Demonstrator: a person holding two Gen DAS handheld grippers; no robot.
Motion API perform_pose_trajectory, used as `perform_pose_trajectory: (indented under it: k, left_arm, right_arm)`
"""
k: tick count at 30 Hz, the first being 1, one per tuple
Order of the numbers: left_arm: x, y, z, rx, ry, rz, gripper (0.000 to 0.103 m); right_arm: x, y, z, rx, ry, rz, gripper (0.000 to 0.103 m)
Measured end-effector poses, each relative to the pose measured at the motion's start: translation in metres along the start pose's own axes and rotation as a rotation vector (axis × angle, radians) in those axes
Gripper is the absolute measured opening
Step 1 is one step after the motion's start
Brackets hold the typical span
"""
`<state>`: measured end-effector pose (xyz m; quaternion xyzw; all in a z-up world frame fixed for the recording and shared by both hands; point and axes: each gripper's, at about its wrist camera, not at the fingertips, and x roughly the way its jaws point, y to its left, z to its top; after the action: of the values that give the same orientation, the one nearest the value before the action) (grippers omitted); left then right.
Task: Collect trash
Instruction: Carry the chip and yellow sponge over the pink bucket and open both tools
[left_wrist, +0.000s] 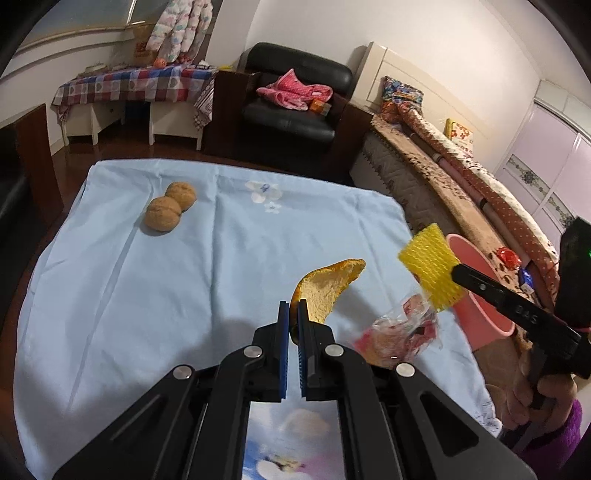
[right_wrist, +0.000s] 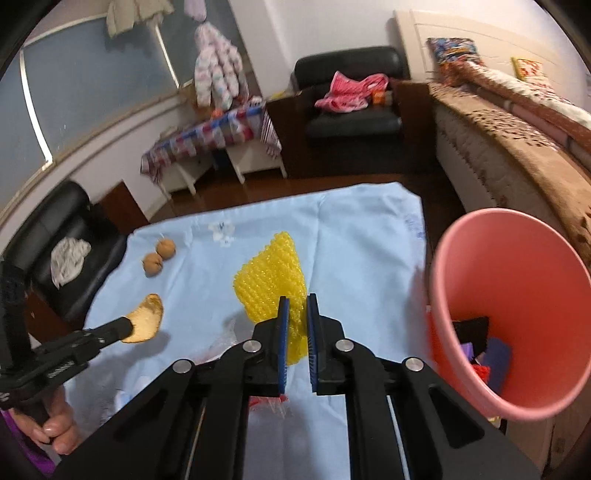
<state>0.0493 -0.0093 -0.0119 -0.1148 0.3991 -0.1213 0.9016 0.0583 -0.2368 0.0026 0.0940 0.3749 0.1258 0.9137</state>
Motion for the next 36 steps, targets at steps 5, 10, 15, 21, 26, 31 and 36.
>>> perform_pose_trajectory:
  k: [5,10,15,21,26,31,36]
  left_arm:
    - [-0.014,-0.022,0.000,0.023,-0.021,-0.034,0.003]
    - [-0.023,-0.053,0.003,0.062,-0.030,-0.078,0.003]
    - [-0.022,-0.090,0.007,0.119,-0.021,-0.127,0.003]
    - [-0.005,-0.148,0.012,0.204,-0.004,-0.181,0.004]
    - [0.019,-0.195,0.018,0.273,0.012,-0.211,0.004]
    - [0.049,-0.232,0.019,0.313,0.045,-0.236,0.004]
    - [0.079,-0.259,0.018,0.339,0.079,-0.243,0.004]
  right_arm:
    - [-0.037,-0.010,-0.006,0.037,-0.069,-0.019,0.009]
    - [-0.072,-0.027,-0.010,0.079,-0.143,-0.046,0.009]
    - [-0.096,-0.044,-0.016,0.103,-0.203,-0.115,0.009]
    - [-0.108,-0.071,-0.021,0.133,-0.237,-0.216,0.009]
    - [-0.110,-0.097,-0.024,0.166,-0.250,-0.283,0.009]
    - [-0.106,-0.126,-0.028,0.195,-0.256,-0.327,0.009]
    - [-0.099,-0.146,-0.029,0.219,-0.243,-0.339,0.009]
